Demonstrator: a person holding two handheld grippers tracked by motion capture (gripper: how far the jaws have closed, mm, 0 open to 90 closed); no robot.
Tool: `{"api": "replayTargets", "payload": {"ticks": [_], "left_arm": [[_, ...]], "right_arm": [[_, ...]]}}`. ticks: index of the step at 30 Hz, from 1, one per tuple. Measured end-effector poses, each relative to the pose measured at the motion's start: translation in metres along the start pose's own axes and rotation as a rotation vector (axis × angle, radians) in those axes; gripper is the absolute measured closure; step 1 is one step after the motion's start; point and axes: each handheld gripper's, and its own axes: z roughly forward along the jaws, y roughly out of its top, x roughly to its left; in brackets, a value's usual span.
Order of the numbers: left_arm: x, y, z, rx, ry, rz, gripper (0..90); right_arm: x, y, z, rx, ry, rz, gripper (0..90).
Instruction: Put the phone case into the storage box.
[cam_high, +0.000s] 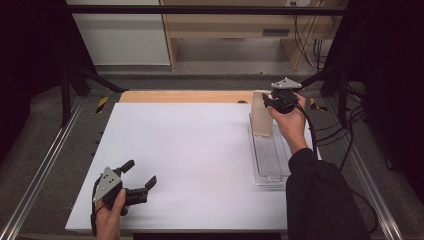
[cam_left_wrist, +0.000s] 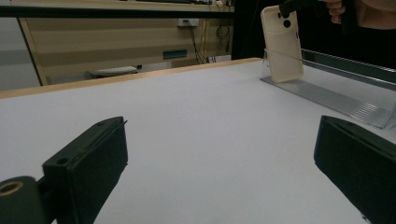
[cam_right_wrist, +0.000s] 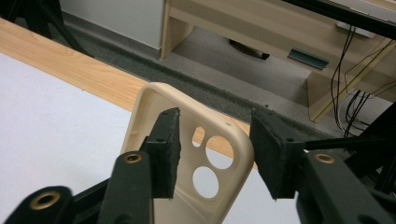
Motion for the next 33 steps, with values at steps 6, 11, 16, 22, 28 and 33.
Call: {"api": "replayTargets", "payload": {"ticks": [6, 11, 16, 22, 28, 33], "left_arm": [[0.0, 0.0001, -0.0004, -0.002, 0.001, -0.001, 2.8], [-0.0001, 0.0001, -0.0001, -0.001, 0.001, 0.0, 2.8], [0.0002, 0.0001, -0.0004, -0.002, 0.002, 0.0, 2.8], [-0.0001, 0.0001, 0.0, -0.001, 0.0, 0.001, 2.8], [-0.0002, 0.0001, 0.0003, 0.001, 0.0, 0.003, 1.4], [-0.0008, 0.0001, 0.0003, 0.001, -0.001, 0.005, 1.4]], "right_arm": [[-0.0002, 0.0007, -0.001, -0.001, -0.012, 0.021, 43.3], [-0.0008, 0.0028, -0.0028, -0.017, -0.017, 0.032, 38.8], [-0.001, 0.0031, -0.0044, -0.008, -0.016, 0.043, 33.7], [-0.0011, 0.003, -0.0054, 0.008, -0.007, 0.056, 29.2], [0.0011, 0.0036, -0.0077, 0.038, 0.022, 0.065, 21.7], [0.002, 0.0041, -0.0082, 0.045, 0.024, 0.071, 17.1]]}}
